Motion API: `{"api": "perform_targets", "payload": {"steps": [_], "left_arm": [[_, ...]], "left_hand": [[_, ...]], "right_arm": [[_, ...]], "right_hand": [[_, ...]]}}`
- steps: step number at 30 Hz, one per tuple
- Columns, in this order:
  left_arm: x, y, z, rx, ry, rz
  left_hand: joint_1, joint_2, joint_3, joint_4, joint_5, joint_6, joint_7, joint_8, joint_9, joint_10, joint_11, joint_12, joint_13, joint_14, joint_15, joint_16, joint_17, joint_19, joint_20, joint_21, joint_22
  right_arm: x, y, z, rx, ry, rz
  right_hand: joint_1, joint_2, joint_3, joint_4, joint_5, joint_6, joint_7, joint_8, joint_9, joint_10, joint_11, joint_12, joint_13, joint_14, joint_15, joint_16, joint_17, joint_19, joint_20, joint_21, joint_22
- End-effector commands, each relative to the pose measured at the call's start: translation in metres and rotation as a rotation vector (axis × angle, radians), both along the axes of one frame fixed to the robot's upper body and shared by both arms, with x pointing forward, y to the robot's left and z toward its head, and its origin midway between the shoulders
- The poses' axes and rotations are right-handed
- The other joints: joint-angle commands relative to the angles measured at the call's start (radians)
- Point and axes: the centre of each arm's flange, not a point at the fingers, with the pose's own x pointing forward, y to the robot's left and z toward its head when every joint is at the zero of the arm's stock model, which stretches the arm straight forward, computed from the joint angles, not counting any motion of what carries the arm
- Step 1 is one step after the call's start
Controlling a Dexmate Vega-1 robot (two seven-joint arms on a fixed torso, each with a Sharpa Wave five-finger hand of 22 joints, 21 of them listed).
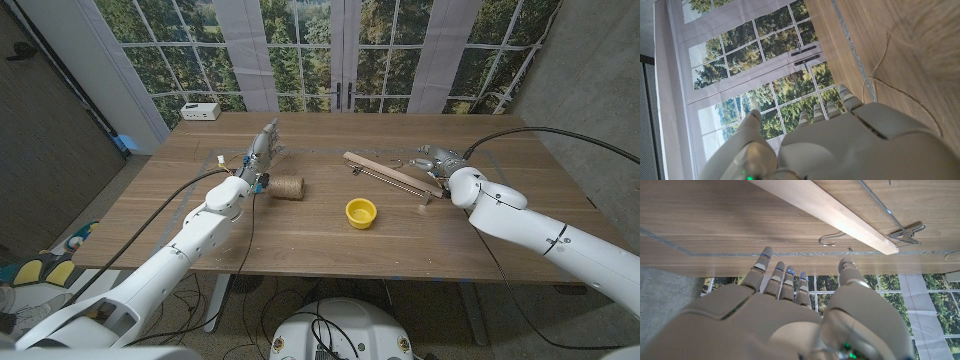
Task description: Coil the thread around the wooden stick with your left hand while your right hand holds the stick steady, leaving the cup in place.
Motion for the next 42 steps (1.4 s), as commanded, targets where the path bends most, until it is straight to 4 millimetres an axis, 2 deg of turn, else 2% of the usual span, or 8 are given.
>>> {"api": "perform_targets", "payload": {"steps": [1, 28, 42], "left_arm": [[0.002, -0.004, 0.001, -0.001, 0.006, -0.005], [-0.001, -0.006, -0.002, 0.002, 0.004, -0.007], [-0.002, -0.005, -0.004, 0.000, 0.004, -0.009]], "left_hand": [[-0.001, 0.008, -0.004, 0.000, 0.009, 0.003, 0.003, 0.006, 0.006, 0.007, 0.001, 0.002, 0.001, 0.001, 0.000, 0.000, 0.006, 0.003, -0.001, 0.008, 0.003], [0.001, 0.009, -0.005, 0.001, 0.010, 0.004, 0.003, 0.004, 0.006, 0.009, 0.004, 0.000, 0.002, 0.002, 0.001, -0.001, 0.006, 0.003, -0.001, 0.007, 0.003], [0.001, 0.009, -0.006, 0.001, 0.010, 0.005, 0.003, 0.004, 0.006, 0.009, 0.004, -0.001, 0.002, 0.001, 0.001, -0.002, 0.006, 0.004, -0.002, 0.007, 0.003]], "right_arm": [[0.005, 0.002, -0.005, -0.041, 0.048, -0.024], [0.003, 0.007, -0.019, -0.082, 0.113, -0.043], [0.004, 0.013, -0.026, -0.120, 0.135, -0.056]], "right_hand": [[0.010, -0.003, 0.002, 0.007, 0.001, 0.009, 0.003, 0.005, 0.005, 0.009, 0.004, 0.009, 0.005, 0.011, -0.002, 0.008, 0.005, 0.012, -0.001, 0.004, 0.001], [0.018, -0.005, 0.001, 0.010, 0.001, 0.025, -0.001, 0.007, 0.005, 0.025, 0.007, 0.010, 0.006, 0.015, -0.004, 0.009, 0.007, 0.012, -0.001, 0.003, 0.002], [0.026, -0.004, 0.003, 0.009, 0.002, 0.027, -0.001, 0.005, 0.005, 0.031, 0.000, 0.010, 0.006, 0.017, -0.007, 0.008, 0.008, 0.014, -0.003, 0.003, 0.002]]}}
